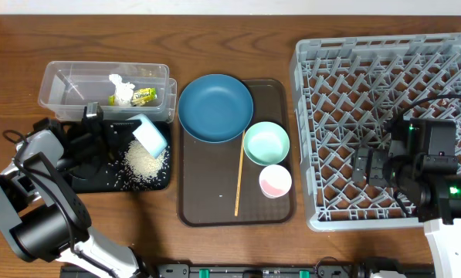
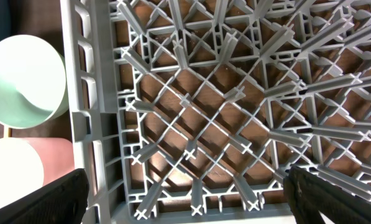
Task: Sort waste into correct bins and load items into the dishwasher rack
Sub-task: 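Carry the bowl over the black tray and tip rice out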
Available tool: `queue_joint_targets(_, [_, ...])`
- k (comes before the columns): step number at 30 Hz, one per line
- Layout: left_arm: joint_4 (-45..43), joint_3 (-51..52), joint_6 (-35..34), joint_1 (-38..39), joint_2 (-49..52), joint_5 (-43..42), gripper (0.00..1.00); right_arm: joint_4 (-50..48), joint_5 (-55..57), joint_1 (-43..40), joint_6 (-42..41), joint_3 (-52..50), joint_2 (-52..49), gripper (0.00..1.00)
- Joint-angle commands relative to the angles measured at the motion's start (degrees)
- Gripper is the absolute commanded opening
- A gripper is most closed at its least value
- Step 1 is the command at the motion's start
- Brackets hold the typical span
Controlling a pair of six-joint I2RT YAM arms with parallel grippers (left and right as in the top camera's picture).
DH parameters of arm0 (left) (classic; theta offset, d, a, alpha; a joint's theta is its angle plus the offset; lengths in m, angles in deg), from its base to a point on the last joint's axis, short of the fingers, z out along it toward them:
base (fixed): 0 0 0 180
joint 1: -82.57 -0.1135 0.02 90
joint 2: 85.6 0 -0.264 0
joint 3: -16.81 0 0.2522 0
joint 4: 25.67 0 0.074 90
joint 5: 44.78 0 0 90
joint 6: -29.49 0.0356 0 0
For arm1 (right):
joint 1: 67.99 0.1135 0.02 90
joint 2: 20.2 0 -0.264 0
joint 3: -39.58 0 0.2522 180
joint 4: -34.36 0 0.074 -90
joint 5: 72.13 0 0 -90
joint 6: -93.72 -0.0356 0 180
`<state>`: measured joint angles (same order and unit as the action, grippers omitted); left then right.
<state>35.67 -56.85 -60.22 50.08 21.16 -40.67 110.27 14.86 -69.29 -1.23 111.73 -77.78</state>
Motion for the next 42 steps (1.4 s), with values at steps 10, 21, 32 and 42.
queue_joint_targets(10, [-1.4, -0.4, 0.0, -0.7, -0.1, 3.5, 0.06, 0.2, -0.2, 0.6, 0.7, 1.1, 0.3, 0.99])
queue_joint_targets(21, [-1.0, -0.6, 1.4, -1.5, -0.3, -0.9, 0.06, 0.5, -0.2, 0.6, 0.7, 1.1, 0.3, 0.99])
queue_joint_targets(32, [-1.2, -0.6, -0.6, -2.1, -0.5, -3.0, 0.06, 0.5, -0.2, 0.6, 0.7, 1.1, 0.3, 0.99])
queue_joint_targets(42, [-1.7, -0.6, -0.5, -1.9, -7.6, 7.6, 0.06, 0.5, -0.2, 0.6, 0.7, 1.1, 0.3, 0.99])
